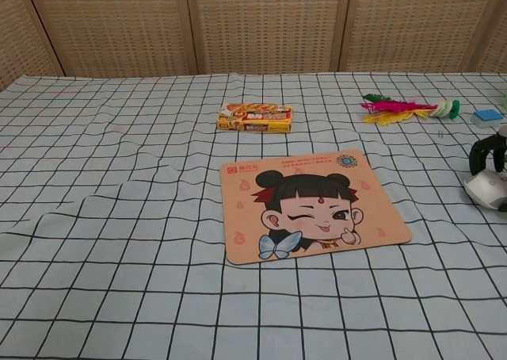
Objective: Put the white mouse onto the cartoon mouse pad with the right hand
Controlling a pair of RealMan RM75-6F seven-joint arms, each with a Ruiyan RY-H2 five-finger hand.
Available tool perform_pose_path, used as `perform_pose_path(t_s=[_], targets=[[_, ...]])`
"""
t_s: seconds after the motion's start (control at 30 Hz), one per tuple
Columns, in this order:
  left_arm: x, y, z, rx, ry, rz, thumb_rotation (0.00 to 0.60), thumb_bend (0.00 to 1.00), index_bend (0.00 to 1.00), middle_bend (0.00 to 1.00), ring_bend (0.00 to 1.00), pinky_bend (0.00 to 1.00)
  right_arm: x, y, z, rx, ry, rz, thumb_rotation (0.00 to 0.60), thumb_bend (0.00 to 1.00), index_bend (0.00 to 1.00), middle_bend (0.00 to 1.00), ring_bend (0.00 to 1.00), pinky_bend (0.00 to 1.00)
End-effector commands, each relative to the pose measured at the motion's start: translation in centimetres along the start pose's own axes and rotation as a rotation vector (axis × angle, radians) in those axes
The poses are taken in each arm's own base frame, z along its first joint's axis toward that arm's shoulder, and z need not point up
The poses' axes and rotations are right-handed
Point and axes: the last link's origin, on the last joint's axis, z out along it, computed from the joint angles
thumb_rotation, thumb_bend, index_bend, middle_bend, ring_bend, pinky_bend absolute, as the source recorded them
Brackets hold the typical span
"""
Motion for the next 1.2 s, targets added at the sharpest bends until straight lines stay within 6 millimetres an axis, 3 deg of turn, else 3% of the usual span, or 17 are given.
perform_pose_path(t_s=[0.03,0.53,0.6,0.8,1.07,1.2], targets=[[0.0,0.0,0.0,0.001,0.001,-0.002,0.6,0.12,0.0,0.0,0.0,0.0,0.2,-0.2,0.0,0.012,0.013,0.002,0.6,0.3,0.74,0.61,0.56,0.6],[-0.3,0.2,0.0,-0.011,-0.014,-0.002,0.6,0.12,0.0,0.0,0.0,0.0,4.1,-5.0,0.6,0.225,0.183,-0.141,0.6,0.3,0.76,0.61,0.56,0.6],[-0.3,0.3,0.0,-0.014,-0.015,-0.004,0.6,0.12,0.0,0.0,0.0,0.0,5.3,-7.3,1.4,0.315,0.236,-0.229,0.6,0.3,0.76,0.61,0.56,0.6],[-0.2,0.0,0.2,-0.005,-0.014,-0.017,0.6,0.12,0.0,0.0,0.0,0.0,6.6,-11.0,3.0,0.428,0.264,-0.317,0.6,0.3,0.76,0.61,0.56,0.6],[-0.2,-0.5,0.7,0.009,-0.028,-0.038,0.6,0.12,0.0,0.0,0.0,0.0,6.4,-16.1,4.4,0.596,0.259,-0.471,0.6,0.3,0.77,0.61,0.56,0.6],[-0.3,-0.6,0.7,0.01,-0.032,-0.044,0.6,0.12,0.0,0.0,0.0,0.0,5.8,-17.5,5.0,0.636,0.243,-0.524,0.6,0.3,0.77,0.61,0.56,0.6]])
